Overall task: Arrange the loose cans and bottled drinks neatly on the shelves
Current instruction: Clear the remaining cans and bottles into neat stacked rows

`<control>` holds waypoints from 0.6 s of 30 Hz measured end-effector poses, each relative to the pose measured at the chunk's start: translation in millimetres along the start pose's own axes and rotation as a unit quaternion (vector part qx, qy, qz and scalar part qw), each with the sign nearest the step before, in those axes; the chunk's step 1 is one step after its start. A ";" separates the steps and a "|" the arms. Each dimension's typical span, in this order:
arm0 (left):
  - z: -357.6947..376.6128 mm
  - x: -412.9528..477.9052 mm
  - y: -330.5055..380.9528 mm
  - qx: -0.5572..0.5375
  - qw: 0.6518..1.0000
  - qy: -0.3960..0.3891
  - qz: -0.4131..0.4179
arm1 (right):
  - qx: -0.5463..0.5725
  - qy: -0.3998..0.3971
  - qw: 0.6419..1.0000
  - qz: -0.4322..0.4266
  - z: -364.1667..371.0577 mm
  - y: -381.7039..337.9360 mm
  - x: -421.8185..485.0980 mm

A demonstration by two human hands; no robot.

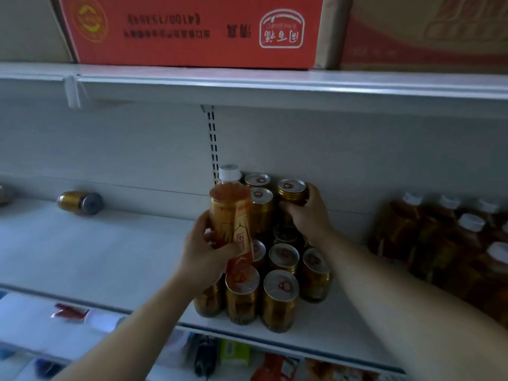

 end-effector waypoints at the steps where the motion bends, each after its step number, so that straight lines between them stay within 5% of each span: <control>1: 1.0 1.5 -1.0 -0.002 1.000 0.002 -0.003 | -0.004 -0.005 1.000 -0.001 3.7 3.8 5.2; 18: 7.1 3.1 -6.5 -0.031 0.999 0.006 -0.011 | -0.081 -0.067 0.994 -0.011 15.0 13.3 19.8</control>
Point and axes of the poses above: each hand's wrist, its own x-axis towards the middle knuckle, its own z-axis out of the palm, y = z × x, the point moved 8 cm from there along x, towards the middle knuckle, and after that the axes turned 7 degrees about -x, right-handed, at the moved point
